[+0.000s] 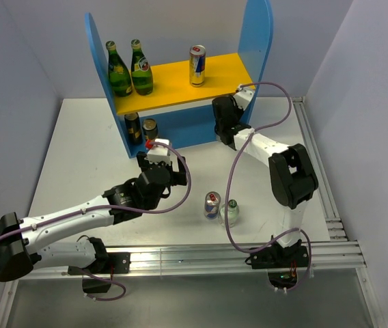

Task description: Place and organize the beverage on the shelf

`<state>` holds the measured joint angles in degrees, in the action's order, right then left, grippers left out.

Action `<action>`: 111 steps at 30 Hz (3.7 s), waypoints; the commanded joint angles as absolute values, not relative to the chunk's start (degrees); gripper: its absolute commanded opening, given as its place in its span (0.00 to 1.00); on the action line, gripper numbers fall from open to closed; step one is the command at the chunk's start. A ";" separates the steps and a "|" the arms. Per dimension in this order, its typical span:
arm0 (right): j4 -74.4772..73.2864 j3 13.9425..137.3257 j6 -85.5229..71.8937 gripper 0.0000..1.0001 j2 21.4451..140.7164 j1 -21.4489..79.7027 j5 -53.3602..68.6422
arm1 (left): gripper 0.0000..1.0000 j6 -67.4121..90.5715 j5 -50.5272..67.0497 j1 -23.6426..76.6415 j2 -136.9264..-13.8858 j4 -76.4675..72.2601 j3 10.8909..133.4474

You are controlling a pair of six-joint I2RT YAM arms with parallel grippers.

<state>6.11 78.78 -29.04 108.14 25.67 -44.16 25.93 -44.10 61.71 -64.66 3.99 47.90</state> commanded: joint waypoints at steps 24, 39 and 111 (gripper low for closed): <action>18.98 83.15 -29.01 0.46 112.59 26.81 -48.78 | 0.99 25.14 -46.41 61.70 -63.02 0.53 45.44; 18.54 83.94 -27.34 0.79 113.47 28.04 -49.13 | 0.99 25.22 -46.32 61.08 -61.08 0.53 44.12; -63.58 52.29 -83.28 0.95 49.65 79.58 -52.73 | 0.99 30.50 -41.31 59.68 -60.29 3.43 45.35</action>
<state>-45.06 50.24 -64.69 47.83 72.75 -52.66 29.34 -42.24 59.92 -60.27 3.99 43.35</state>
